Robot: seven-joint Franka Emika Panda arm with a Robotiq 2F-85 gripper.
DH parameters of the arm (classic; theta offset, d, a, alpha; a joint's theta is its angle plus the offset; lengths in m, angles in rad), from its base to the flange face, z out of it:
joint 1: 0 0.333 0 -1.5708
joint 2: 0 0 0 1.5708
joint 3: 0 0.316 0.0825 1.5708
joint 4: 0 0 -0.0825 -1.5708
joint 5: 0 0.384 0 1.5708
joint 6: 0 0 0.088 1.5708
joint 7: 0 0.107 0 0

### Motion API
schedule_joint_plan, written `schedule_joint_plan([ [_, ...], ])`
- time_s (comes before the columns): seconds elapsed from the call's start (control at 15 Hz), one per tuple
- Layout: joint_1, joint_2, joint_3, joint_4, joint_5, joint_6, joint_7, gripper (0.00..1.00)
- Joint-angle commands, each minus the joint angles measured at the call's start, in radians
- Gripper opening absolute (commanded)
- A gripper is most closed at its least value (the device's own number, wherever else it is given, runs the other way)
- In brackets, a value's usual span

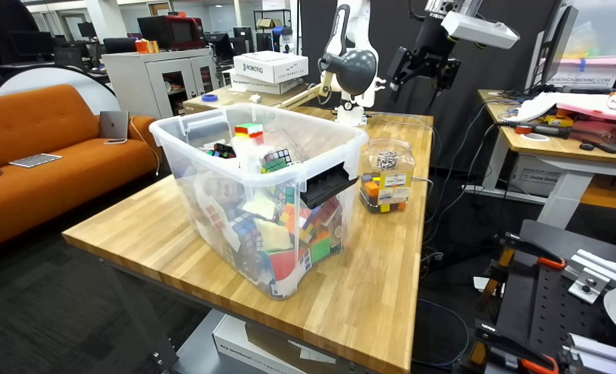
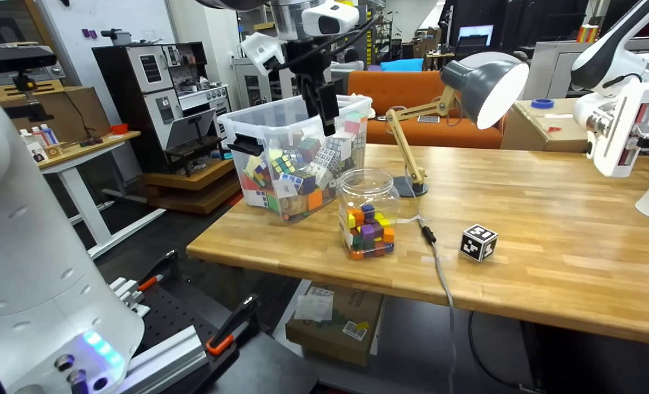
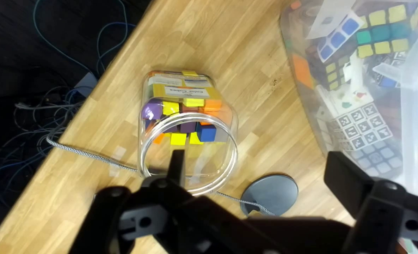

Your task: Move the clear container to the left

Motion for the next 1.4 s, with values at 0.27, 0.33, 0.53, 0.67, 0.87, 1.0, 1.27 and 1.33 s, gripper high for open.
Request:
schedule_joint_plan([
  [0.27, -0.047, 0.086, 0.02, 0.037, -0.037, 0.032, 0.076, 1.0],
  [0.33, -0.054, 0.116, 0.017, 0.053, -0.043, 0.037, 0.093, 1.0],
  [0.53, -0.062, 0.225, 0.009, 0.132, -0.04, 0.032, 0.139, 1.0],
  [0.67, -0.061, 0.295, 0.006, 0.188, -0.059, 0.022, 0.183, 1.0],
  [0.87, -0.054, 0.382, -0.013, 0.248, -0.087, 0.006, 0.244, 1.0],
  [1.0, -0.05, 0.423, -0.034, 0.264, -0.106, -0.001, 0.284, 1.0],
  [1.27, -0.047, 0.468, -0.065, 0.276, -0.089, -0.016, 0.302, 1.0],
  [1.33, -0.046, 0.476, -0.067, 0.278, -0.081, -0.018, 0.299, 1.0],
])
